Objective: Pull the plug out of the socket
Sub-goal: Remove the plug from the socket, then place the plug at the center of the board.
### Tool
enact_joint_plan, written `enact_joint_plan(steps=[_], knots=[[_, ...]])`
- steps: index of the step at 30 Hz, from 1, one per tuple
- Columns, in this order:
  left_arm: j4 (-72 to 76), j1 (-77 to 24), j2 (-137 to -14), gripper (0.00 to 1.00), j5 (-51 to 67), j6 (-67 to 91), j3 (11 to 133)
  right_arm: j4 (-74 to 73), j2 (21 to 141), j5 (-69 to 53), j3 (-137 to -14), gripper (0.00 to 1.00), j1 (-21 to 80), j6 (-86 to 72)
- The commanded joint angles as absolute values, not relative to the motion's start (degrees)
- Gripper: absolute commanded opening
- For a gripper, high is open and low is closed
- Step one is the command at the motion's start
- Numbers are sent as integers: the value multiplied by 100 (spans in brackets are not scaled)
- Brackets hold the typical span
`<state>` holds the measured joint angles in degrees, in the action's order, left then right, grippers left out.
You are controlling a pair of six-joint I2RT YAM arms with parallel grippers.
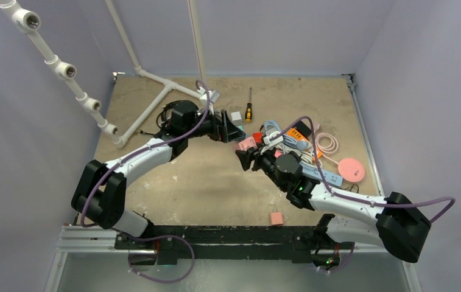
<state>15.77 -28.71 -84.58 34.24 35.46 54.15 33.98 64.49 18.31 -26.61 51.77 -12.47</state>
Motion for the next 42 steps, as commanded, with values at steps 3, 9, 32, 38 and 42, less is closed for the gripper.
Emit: enact_joint_plan(steps=[3,9,32,38,42], knots=[[1747,-3049,-8700,70,3636,3743,5481,4009,6312,1865,-2686,0,5247,-1107],[1969,-3050,-8658,22,3726,3939,5406,3889,6612,2002,-2827,0,5264,-1138],[1434,-1993,-7834,0,2857,3688,5413,3287,7374,1926,-3202,0,5397,-1134],[1230,-1832,-7761,0,2704,3589,5493,3236,7422,1975,-3257,0,5526,-976],[1226,-1811,-7774,0,2712,3605,5472,3219,7373,2054,-3246,0,5537,-1035]])
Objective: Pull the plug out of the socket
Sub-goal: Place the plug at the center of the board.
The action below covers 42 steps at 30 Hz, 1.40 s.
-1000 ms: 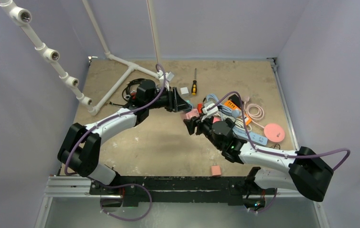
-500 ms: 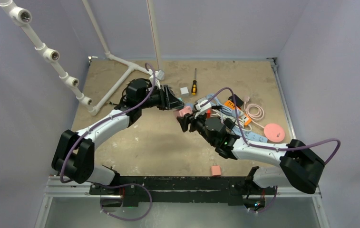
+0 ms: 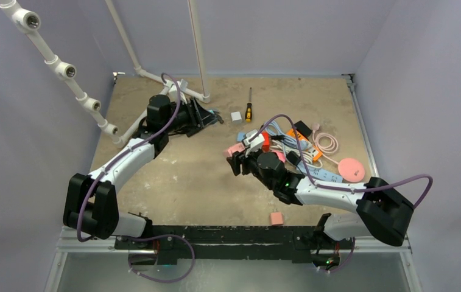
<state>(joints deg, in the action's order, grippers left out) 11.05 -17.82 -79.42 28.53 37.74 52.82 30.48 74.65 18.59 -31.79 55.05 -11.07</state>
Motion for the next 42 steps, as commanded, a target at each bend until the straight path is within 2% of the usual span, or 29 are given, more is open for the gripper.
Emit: enact_joint_plan(steps=[1,7,13,18,21,23,25,28,31,35,37,42], knots=[[1229,-1811,-7789,0,2712,3607,5470,3213,7354,2110,-3240,0,5537,-1085],[1141,-1867,-7910,0,2526,3594,5406,3046,7374,2279,-3252,0,5430,-1570],[46,-2754,-8441,0,1322,2989,5600,2514,7686,1214,-3407,0,4549,-2264],[-149,-3050,-8923,0,1054,3057,5489,1886,8107,1241,-3717,0,4474,-2783],[-316,-3210,-9217,4,914,3026,5523,1740,8323,1309,-3778,4,4464,-2968],[-309,-3265,-9388,12,890,3040,5496,1711,8381,1356,-3781,11,4456,-3049],[-331,-3278,-9513,24,877,3049,5503,1705,8387,1373,-3781,27,4448,-3090],[-374,-3275,-9690,45,819,3053,5510,1690,8368,1389,-3801,52,4427,-3094],[-419,-3278,-9831,69,800,3059,5536,1671,8308,1406,-3797,72,4413,-3085],[-465,-3283,-9876,97,681,3086,5521,1633,8202,1366,-3779,93,4380,-3038],[-474,-3279,-9815,99,593,3077,5527,1599,8127,1354,-3795,99,4377,-3016],[-494,-3276,-9208,99,-65,2959,5513,1527,7606,1459,-3806,99,4291,-2905]])
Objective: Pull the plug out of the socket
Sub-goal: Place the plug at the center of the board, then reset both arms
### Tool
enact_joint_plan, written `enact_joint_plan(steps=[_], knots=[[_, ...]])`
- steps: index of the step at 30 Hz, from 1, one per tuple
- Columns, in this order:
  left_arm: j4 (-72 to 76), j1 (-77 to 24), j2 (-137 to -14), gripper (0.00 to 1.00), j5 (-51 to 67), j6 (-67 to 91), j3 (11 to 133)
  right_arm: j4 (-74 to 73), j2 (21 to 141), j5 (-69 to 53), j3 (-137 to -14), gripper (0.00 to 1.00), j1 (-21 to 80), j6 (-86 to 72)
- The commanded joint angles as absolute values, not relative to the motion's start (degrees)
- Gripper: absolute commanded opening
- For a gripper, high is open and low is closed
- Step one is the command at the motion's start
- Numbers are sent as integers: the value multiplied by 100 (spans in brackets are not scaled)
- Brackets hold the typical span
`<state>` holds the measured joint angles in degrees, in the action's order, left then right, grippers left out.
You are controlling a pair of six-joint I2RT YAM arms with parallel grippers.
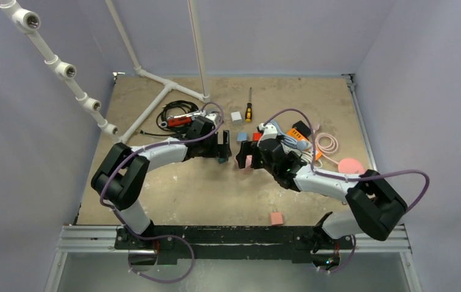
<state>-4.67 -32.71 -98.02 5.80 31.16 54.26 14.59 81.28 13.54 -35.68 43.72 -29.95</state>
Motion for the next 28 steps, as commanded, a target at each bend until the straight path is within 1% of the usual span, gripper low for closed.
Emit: enact_joint_plan(steps=[1,5,6,10,14,18,20,28], knots=[[-518,-3278,-9018,99,-304,2902,5515,1496,7433,1533,-3806,99,4251,-2875],[-598,-3079,-8014,99,-1088,2687,5497,1449,6511,2145,-3775,99,4094,-2675],[-577,-2948,-7605,99,-1178,2667,5456,1438,6235,2397,-3760,99,4060,-2586],[-678,-2295,-6595,99,-1369,2504,5358,1497,4995,3428,-3736,99,4051,-2332],[-917,-2241,-5832,99,-2006,1958,5340,1768,4162,4160,-3795,99,4049,-1893],[-881,-2259,-5226,99,-2179,1657,5051,1730,3820,4755,-3869,99,4049,-1610],[-943,-2259,-5075,99,-2212,1571,4975,1744,3747,4811,-3809,99,4049,-1605],[-962,-2259,-5052,99,-2206,1474,4951,1837,3515,4846,-3700,99,4045,-1587]])
